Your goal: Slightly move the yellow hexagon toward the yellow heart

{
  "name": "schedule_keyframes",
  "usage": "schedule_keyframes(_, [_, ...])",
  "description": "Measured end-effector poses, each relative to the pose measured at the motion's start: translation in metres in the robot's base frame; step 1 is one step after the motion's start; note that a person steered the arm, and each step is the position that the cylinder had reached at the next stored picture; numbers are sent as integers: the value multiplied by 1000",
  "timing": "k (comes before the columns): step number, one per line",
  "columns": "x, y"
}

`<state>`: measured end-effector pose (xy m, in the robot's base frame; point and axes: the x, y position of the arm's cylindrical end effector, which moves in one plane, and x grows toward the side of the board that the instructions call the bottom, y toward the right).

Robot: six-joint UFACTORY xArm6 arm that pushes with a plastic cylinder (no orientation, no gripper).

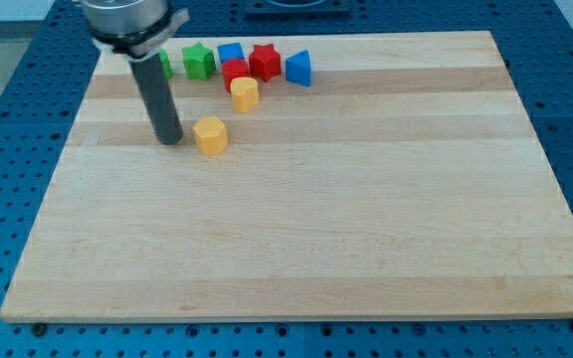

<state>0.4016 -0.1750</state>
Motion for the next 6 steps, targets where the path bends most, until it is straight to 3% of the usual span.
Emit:
schedule_keyframes(2, [31,26])
schedule_keyframes(4, [-21,48])
schedule_keyframes(6, [22,50])
